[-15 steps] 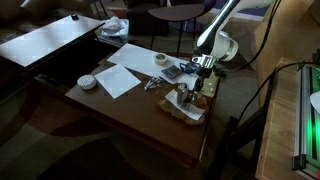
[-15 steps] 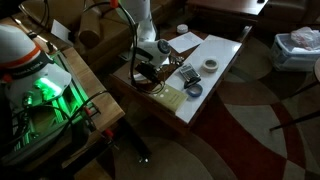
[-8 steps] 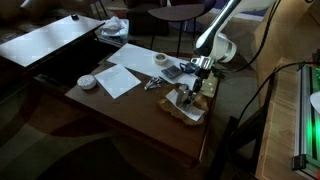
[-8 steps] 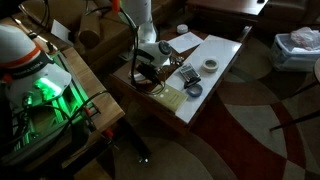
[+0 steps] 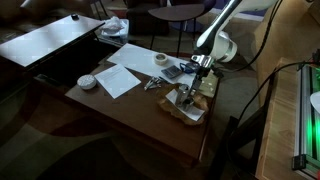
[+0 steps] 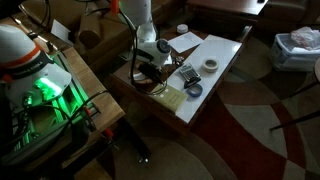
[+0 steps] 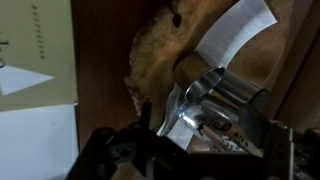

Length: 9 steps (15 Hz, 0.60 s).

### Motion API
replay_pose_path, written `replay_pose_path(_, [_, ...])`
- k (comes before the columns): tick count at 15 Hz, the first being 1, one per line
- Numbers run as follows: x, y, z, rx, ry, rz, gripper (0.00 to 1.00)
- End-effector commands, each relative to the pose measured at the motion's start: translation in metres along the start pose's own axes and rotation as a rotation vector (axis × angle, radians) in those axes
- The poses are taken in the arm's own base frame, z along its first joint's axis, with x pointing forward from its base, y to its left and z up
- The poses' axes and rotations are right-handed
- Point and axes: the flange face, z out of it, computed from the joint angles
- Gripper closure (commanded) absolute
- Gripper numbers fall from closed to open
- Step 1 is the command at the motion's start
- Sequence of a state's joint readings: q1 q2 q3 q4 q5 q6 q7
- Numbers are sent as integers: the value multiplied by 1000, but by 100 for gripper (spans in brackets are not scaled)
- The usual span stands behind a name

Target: Pick up the scoop, then place it on the brown object

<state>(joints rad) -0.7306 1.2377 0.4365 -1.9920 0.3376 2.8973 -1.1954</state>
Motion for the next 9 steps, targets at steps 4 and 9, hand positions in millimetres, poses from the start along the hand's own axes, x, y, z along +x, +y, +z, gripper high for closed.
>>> replay_pose_path(4, [-28,-3,-61,-279,165,82,0])
replay_pose_path(9, [-36,-2,-74,-379,212,94,0])
